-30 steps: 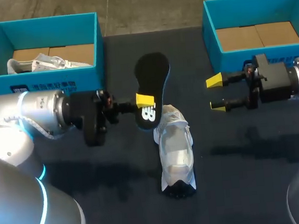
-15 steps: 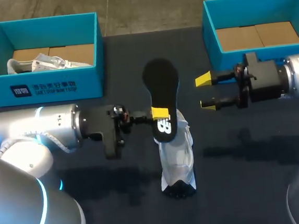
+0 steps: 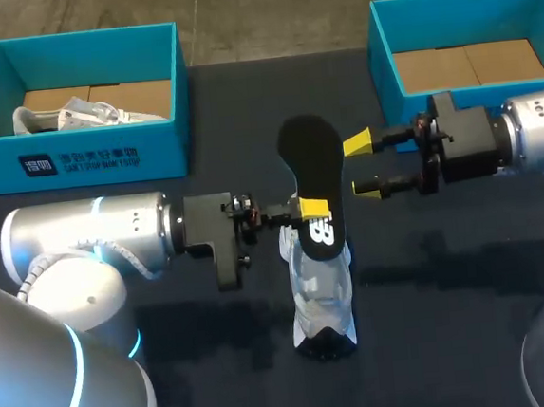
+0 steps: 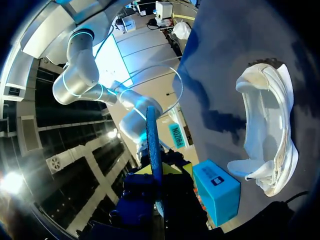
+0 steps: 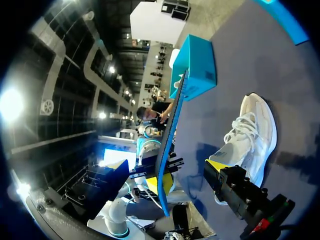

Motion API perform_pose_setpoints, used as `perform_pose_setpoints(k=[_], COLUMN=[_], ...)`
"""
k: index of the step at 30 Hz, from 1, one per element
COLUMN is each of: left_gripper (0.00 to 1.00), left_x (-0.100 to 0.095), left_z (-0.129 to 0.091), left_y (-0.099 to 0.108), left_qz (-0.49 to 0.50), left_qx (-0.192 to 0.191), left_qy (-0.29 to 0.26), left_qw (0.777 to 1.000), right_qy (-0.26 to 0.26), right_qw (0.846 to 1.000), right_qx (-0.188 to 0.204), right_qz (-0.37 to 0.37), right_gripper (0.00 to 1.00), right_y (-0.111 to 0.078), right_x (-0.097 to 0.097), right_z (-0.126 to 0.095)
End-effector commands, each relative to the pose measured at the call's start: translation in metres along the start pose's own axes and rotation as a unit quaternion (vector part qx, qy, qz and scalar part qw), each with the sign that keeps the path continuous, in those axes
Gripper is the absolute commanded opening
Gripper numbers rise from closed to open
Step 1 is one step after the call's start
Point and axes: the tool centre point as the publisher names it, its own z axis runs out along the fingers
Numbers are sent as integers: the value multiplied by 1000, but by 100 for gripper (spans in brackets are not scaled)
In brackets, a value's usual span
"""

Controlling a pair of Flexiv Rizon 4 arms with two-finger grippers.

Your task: Take the shoe out of the shoebox, open the shoe tongue, remove and reinsert the insole, then place the shoe into the shoebox

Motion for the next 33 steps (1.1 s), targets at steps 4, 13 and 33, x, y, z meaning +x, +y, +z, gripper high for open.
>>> perform_pose_setpoints(k=[4, 13, 33], left_gripper=[0, 0, 0], left_x=[1, 1, 1], left_z=[4, 4, 4], left_y=[1, 1, 1], left_qz=[0, 0, 0], left_qx=[0, 0, 0], left_qy=[1, 1, 1], left_qw=[1000, 1000, 1000], right_qy=[-2, -30, -32], right_qw=[1000, 998, 997], right_qx=[0, 2, 9], right_qz=[7, 54, 73], right_gripper=[100, 83, 48], right_y=[2, 1, 3], right_x=[-1, 6, 8], right_z=[8, 20, 35])
